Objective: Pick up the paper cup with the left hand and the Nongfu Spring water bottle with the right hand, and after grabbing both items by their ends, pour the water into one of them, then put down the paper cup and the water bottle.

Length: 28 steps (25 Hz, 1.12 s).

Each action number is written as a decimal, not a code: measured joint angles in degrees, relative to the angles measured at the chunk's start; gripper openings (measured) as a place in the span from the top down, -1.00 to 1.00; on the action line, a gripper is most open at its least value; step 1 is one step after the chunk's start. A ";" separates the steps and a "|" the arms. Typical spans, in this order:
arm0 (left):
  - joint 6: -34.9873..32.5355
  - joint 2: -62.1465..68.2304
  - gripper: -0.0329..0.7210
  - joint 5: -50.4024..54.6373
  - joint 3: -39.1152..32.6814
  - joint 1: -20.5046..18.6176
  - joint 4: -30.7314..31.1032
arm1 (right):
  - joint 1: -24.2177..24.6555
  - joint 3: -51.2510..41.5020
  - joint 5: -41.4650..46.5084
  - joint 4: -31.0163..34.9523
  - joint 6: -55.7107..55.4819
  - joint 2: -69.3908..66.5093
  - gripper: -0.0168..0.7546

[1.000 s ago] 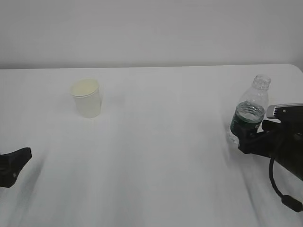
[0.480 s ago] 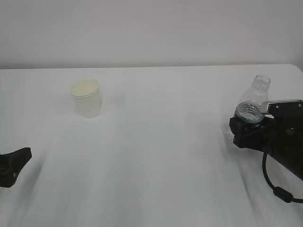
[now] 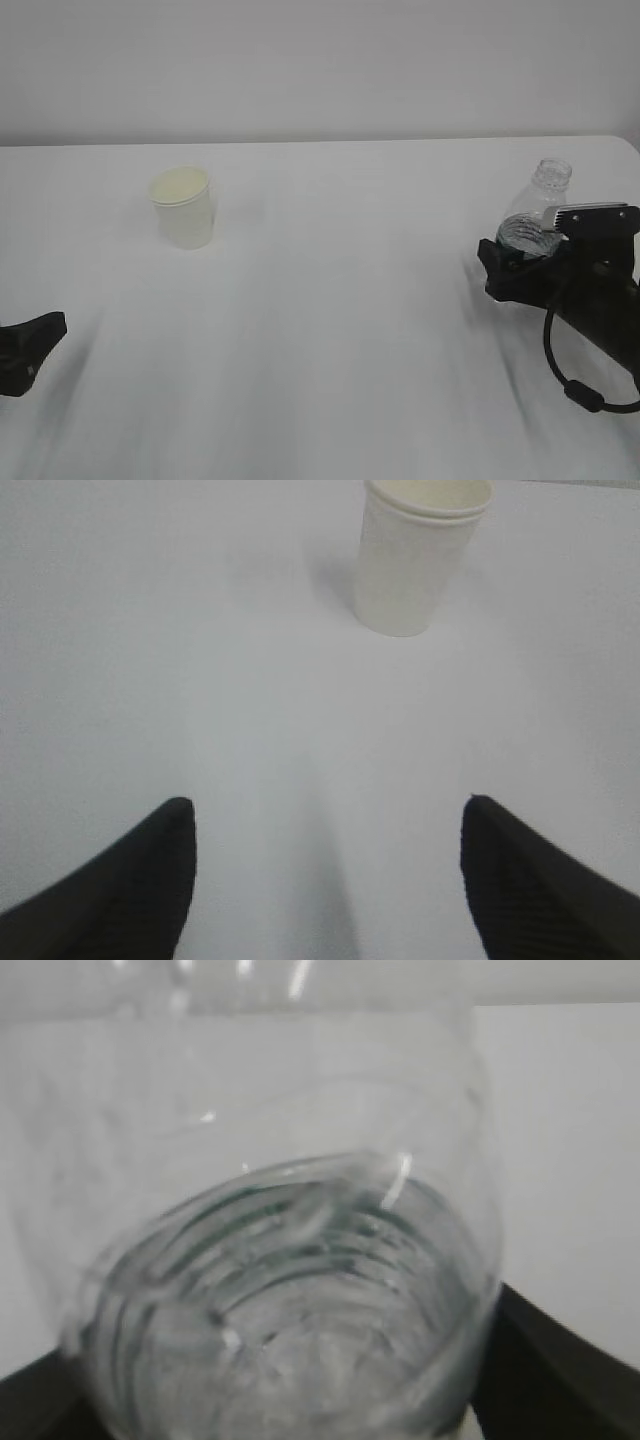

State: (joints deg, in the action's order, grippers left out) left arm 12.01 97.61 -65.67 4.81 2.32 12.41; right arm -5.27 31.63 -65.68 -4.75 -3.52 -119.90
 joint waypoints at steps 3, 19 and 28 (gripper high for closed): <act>0.00 0.00 -0.66 0.00 0.00 0.00 0.00 | 0.00 0.88 0.00 0.00 0.00 -0.04 -0.64; 0.00 0.00 -0.66 0.00 0.00 0.00 0.00 | 0.00 1.54 0.00 -0.22 0.00 -0.13 -0.32; 0.00 0.00 -0.65 0.00 0.00 0.00 0.00 | 0.00 0.95 -0.36 -3.72 0.04 -0.13 -0.29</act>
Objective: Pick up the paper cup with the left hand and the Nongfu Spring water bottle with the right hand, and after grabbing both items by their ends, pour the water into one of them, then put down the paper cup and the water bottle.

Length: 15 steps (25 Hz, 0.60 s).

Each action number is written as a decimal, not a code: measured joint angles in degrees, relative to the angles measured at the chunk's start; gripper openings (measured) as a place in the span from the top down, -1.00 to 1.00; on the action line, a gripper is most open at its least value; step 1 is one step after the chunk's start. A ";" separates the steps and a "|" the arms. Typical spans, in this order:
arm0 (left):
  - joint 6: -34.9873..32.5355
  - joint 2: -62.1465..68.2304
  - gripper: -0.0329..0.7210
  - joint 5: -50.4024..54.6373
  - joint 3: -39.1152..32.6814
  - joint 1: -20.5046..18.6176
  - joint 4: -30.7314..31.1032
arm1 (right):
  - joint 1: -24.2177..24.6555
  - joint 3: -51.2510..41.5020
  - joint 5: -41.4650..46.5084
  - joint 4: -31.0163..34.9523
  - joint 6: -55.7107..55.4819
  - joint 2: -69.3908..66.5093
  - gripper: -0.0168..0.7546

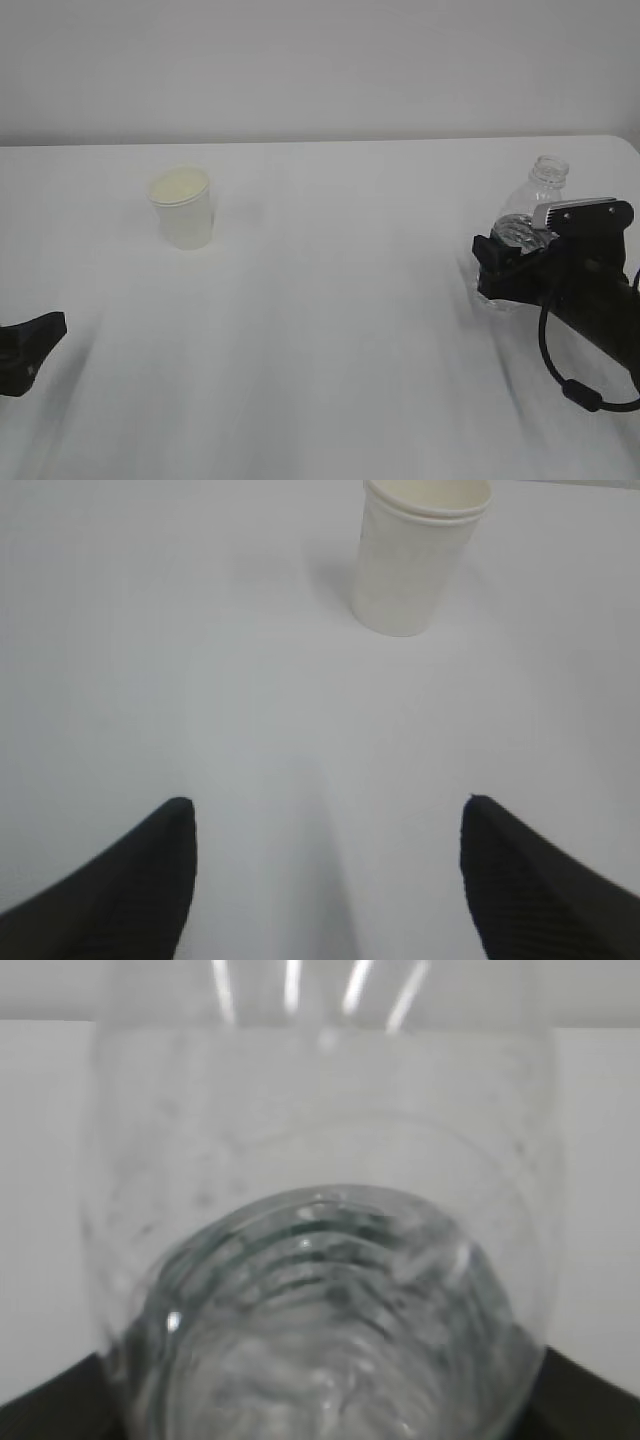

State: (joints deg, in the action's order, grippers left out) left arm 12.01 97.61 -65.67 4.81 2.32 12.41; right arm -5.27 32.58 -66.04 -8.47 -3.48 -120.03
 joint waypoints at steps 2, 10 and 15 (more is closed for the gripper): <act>0.00 0.00 -0.65 0.00 0.00 0.00 0.00 | 0.00 -0.37 -0.37 -0.40 0.09 0.00 -0.29; 0.00 0.00 -0.65 0.00 0.00 0.00 0.00 | 0.00 -2.59 -0.64 -4.12 0.22 1.22 -0.28; 0.00 0.00 -0.65 0.00 0.00 0.00 0.08 | 0.00 -4.49 1.60 -4.85 0.22 5.26 -0.28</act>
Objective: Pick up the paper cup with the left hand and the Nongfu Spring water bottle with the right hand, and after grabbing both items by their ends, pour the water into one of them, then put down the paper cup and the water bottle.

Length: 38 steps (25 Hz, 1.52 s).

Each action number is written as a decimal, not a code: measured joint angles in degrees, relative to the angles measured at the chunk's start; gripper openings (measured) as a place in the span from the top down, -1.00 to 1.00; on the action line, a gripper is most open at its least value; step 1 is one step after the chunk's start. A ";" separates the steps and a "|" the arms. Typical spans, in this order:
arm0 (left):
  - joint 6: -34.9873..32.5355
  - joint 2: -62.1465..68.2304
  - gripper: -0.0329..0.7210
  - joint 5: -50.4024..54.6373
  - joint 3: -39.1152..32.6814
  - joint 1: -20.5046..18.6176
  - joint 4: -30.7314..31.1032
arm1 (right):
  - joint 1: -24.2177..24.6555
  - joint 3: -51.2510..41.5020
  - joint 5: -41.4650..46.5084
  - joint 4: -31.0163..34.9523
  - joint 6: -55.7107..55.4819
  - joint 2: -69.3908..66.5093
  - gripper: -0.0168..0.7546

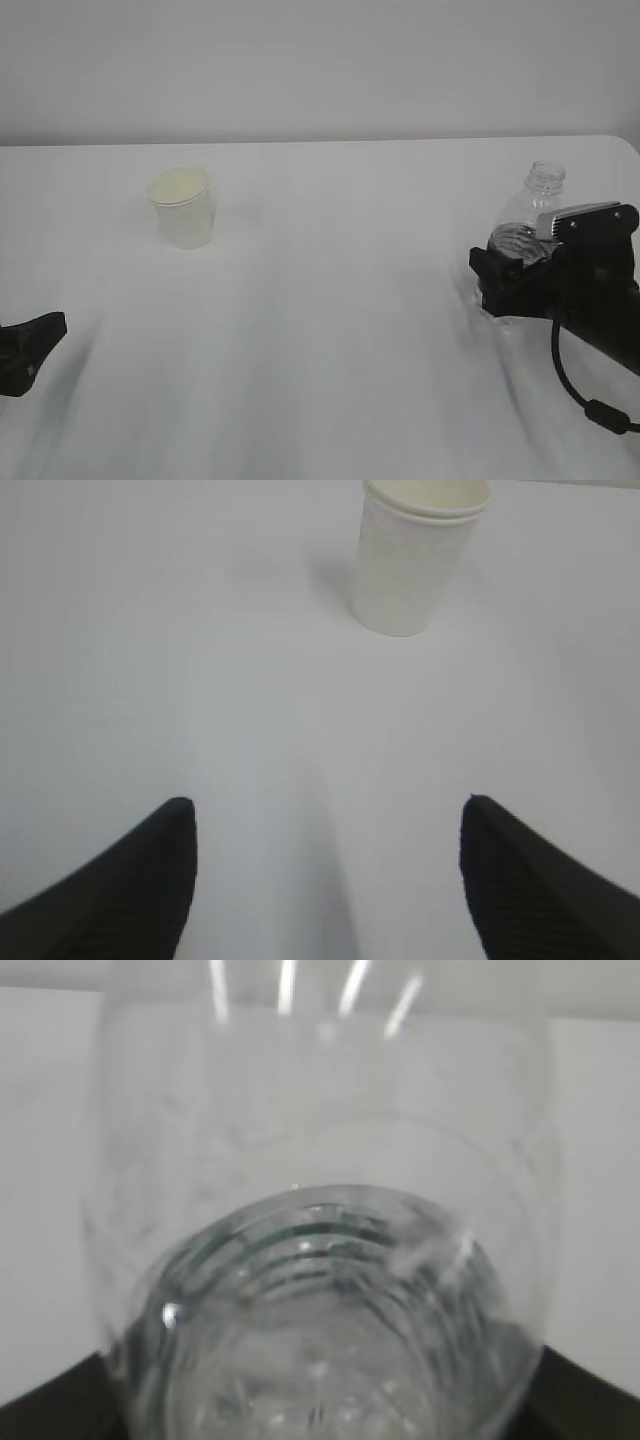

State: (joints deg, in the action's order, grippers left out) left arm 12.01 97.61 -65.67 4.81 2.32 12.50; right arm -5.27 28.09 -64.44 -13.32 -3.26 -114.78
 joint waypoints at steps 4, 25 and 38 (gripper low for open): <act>0.00 0.00 -0.65 0.00 0.00 0.00 0.16 | 0.00 -1.35 0.00 -1.40 0.00 3.41 -0.28; -0.80 0.00 -0.65 0.00 0.00 0.00 3.65 | 0.00 -7.37 3.91 -4.54 3.57 15.86 -0.28; -3.26 0.00 -0.65 0.00 3.79 0.00 8.07 | 0.00 -7.49 5.10 -4.88 3.57 17.34 -0.28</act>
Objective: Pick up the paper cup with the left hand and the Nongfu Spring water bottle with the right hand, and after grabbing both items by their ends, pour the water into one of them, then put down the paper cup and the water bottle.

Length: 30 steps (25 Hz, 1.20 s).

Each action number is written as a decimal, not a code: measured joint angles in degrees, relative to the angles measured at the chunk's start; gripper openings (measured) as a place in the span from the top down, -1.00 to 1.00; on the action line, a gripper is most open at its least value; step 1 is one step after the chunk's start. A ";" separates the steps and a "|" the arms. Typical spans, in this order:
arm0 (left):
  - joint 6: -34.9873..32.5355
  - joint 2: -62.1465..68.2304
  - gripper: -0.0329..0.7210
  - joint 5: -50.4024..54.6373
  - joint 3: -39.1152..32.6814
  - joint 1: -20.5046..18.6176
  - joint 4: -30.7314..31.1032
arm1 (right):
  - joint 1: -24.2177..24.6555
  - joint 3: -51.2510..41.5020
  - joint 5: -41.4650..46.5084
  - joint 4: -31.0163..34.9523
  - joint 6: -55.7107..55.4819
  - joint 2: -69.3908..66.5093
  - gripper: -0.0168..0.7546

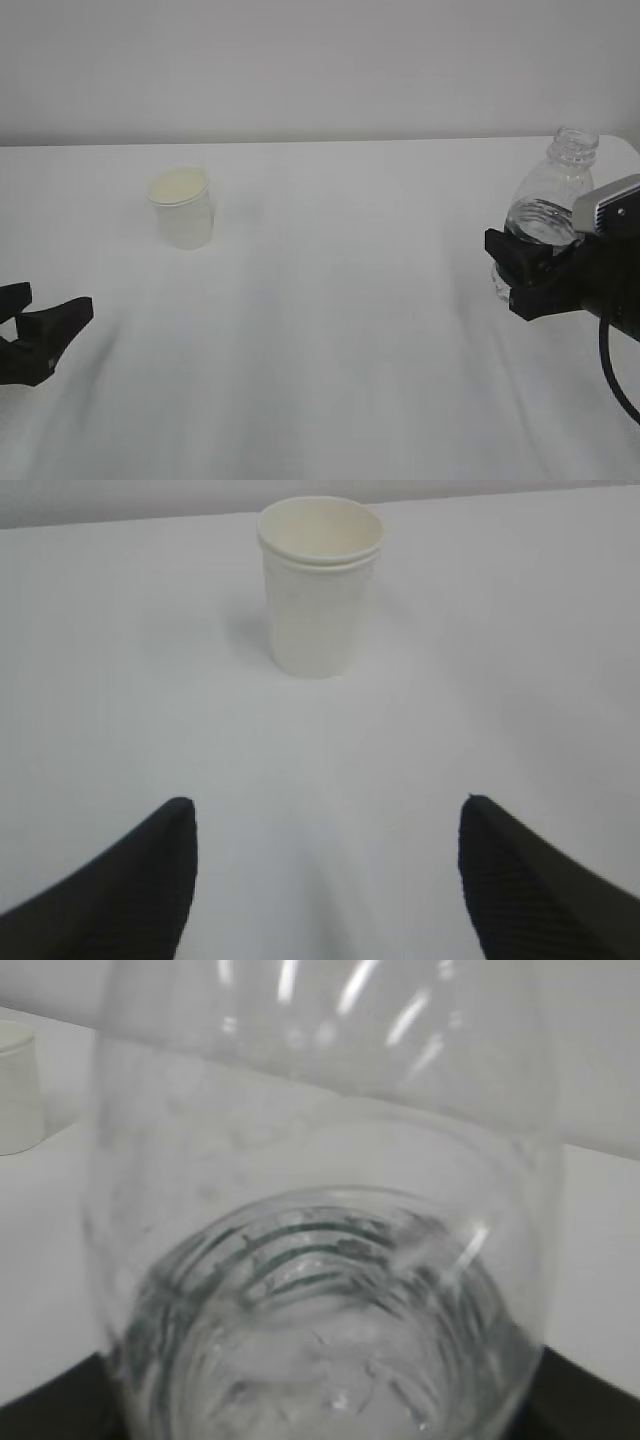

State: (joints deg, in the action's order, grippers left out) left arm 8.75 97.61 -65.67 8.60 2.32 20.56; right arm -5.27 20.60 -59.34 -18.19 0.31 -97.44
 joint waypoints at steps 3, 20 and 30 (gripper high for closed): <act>0.00 0.00 -0.65 0.00 1.40 0.00 1.81 | 0.00 0.00 0.00 0.00 0.00 0.00 -0.28; 0.00 7.21 -0.65 0.00 9.17 0.00 6.08 | 0.00 0.00 0.00 0.33 0.00 0.00 -0.28; 0.00 11.55 -0.64 0.00 14.79 0.00 6.08 | 0.00 0.00 0.00 0.76 0.00 0.00 -0.28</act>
State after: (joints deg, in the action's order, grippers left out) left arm 8.75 109.16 -65.67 23.40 2.32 26.65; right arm -5.27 20.60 -59.34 -17.43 0.31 -97.44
